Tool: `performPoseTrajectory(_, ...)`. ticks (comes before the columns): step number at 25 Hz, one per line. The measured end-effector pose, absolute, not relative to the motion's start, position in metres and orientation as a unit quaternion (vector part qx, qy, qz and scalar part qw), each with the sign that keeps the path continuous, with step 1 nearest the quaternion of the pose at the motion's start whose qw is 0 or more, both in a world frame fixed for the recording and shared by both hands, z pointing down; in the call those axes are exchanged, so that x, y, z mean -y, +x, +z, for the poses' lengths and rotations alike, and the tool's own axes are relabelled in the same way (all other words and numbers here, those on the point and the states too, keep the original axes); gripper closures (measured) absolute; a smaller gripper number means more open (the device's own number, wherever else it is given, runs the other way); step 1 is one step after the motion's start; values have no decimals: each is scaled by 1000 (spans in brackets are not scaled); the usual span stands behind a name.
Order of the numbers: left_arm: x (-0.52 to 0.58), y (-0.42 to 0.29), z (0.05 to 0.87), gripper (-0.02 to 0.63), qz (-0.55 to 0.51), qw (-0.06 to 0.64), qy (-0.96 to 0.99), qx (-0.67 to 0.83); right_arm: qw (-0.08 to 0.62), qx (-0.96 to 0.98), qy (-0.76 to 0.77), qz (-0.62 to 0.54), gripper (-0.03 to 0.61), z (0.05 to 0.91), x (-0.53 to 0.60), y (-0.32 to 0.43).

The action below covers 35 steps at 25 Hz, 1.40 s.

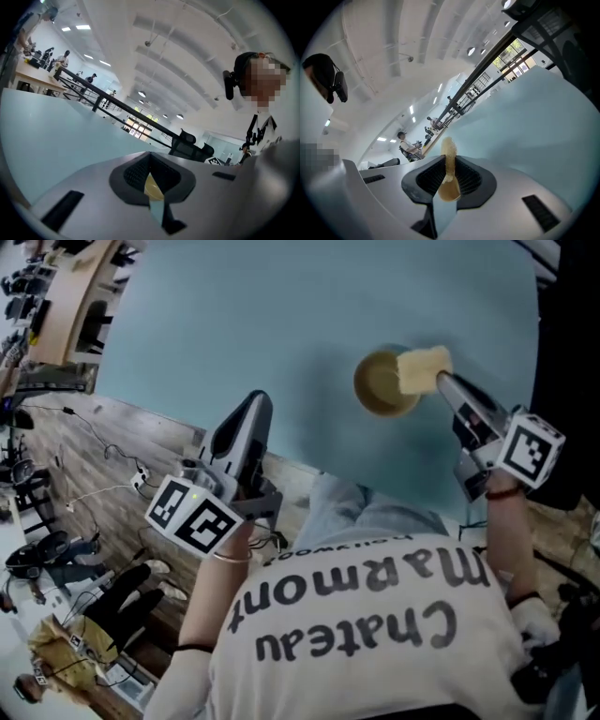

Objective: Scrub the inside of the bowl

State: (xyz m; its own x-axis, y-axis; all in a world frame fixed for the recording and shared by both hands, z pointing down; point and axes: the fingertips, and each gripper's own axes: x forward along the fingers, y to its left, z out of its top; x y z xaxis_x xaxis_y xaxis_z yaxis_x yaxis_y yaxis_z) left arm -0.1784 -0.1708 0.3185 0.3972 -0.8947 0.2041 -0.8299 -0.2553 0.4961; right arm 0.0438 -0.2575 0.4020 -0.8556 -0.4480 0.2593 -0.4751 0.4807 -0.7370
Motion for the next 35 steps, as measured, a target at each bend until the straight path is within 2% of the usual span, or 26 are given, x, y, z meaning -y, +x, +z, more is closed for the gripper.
performPoseTrajectory(3, 191, -153, 350, 613, -2, 302, 800, 519, 25, 853, 277, 442, 505, 420, 258, 44)
performPoseTrajectory(7, 225, -135, 398, 612, 2, 377, 794, 476, 35, 843, 298, 445, 505, 437, 275, 39)
performPoseTrajectory(12, 257, -117, 469, 610, 28, 436, 795, 422, 53, 863, 296, 406, 505, 459, 300, 24)
performPoseTrajectory(13, 258, -111, 478, 593, 35, 446, 797, 407, 60, 867, 298, 396, 505, 461, 301, 24)
performPoseTrajectory(15, 254, -101, 488, 473, 57, 465, 797, 381, 76, 869, 306, 380, 505, 459, 296, 26)
performPoseTrajectory(16, 253, -96, 491, 452, 69, 473, 796, 372, 85, 869, 310, 376, 505, 460, 293, 27)
performPoseTrajectory(26, 263, -60, 500, 445, 103, 497, 797, 327, 151, 871, 324, 337, 505, 453, 268, 23)
performPoseTrajectory(35, 266, -61, 498, 513, 124, 485, 797, 339, 153, 866, 335, 340, 505, 458, 256, 11)
